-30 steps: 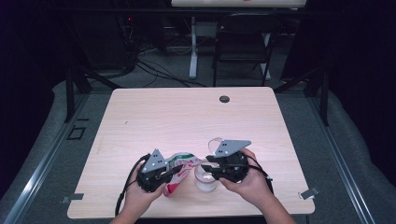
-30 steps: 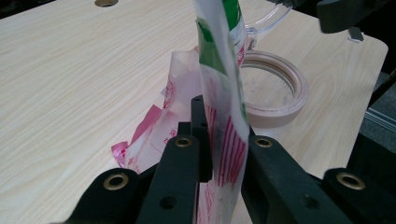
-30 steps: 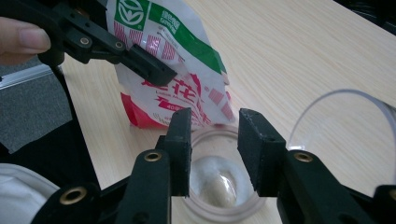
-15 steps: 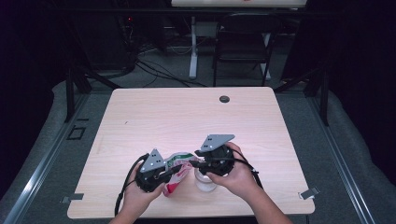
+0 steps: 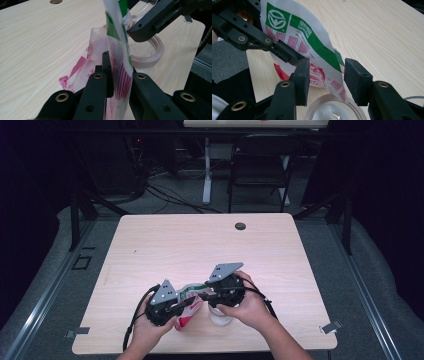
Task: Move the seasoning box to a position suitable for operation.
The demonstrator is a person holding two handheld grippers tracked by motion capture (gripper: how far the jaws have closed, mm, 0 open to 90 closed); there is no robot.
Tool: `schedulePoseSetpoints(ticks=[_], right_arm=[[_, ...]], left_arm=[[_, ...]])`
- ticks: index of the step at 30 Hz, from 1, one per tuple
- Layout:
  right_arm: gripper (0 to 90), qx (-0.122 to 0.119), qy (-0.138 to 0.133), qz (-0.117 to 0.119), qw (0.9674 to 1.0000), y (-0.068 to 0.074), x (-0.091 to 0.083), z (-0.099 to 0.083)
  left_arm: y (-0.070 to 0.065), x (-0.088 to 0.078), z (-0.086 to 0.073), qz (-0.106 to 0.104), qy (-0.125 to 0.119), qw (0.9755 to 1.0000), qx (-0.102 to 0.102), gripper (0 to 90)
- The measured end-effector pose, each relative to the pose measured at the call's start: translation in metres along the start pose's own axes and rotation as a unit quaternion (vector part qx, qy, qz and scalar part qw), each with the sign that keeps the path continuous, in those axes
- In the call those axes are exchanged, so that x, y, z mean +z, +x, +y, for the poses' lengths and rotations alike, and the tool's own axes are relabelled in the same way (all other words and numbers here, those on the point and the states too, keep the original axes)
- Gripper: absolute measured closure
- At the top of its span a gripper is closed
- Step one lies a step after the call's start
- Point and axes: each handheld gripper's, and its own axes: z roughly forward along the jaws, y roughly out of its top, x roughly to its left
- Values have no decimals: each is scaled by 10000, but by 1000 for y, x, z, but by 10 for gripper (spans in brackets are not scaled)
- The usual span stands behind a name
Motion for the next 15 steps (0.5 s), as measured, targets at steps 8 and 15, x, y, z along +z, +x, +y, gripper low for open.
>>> schedulePoseSetpoints(ticks=[8, 15], right_arm=[[543, -26, 2, 32, 10000, -2, 5, 1], [611, -108, 95, 16, 9999, 3, 6, 1]], left_arm=[[0, 0, 0, -4, -5, 10000, 12, 868], [1, 0, 0, 21, -6, 10000, -29, 868]])
